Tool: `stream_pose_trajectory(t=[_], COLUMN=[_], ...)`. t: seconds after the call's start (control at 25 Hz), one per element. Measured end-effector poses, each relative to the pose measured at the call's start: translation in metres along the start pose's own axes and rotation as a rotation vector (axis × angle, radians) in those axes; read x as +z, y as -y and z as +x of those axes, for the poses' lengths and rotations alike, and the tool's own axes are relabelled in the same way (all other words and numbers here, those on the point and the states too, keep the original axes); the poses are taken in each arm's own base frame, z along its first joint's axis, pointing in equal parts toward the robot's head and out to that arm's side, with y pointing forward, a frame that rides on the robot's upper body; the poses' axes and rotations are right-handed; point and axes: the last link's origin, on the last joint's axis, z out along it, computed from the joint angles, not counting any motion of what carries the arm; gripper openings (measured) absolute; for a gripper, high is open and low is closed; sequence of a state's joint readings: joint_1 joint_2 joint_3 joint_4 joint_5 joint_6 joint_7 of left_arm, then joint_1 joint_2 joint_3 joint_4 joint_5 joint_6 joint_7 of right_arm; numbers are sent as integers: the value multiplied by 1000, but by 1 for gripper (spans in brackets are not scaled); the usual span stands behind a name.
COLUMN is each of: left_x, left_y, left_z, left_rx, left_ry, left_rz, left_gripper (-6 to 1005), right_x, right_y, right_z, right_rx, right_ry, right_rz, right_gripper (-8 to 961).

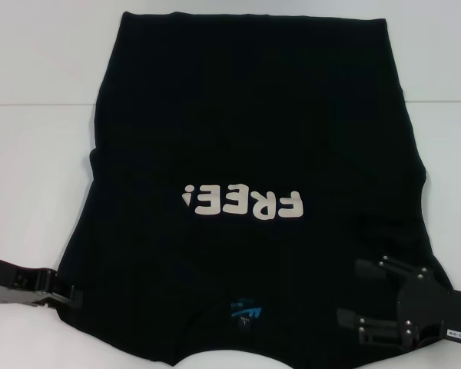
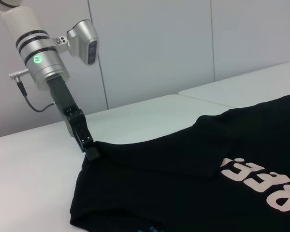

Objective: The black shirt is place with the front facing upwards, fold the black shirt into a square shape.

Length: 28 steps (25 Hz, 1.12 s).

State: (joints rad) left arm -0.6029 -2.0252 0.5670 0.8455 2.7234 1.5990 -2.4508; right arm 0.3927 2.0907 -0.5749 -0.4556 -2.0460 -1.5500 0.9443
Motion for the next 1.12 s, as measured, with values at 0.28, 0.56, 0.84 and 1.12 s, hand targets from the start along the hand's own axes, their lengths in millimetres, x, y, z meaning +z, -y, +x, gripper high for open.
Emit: stream_pose_trajectory(t=[0.28,0.56,0.84,1.12], left_x=[0,-1,-6,-7], left_y=[0,-1,-4,-11], left_z=[1,-1,-1,2], left_rx=[8,22,31,106], left_ry=[2,2,10,2], left_rz=[7,2,-15,-42], left_gripper=[246,17,17,17], right_x=[0,-1,-28,-81], right_y=[0,0,22,65], right_z=[0,-2,-30,-84], right_rx=[0,8,226,671], right_ry=[2,9,-17,-135], right_rz=[1,-1,20,85], right_gripper=[912,912,912,911])
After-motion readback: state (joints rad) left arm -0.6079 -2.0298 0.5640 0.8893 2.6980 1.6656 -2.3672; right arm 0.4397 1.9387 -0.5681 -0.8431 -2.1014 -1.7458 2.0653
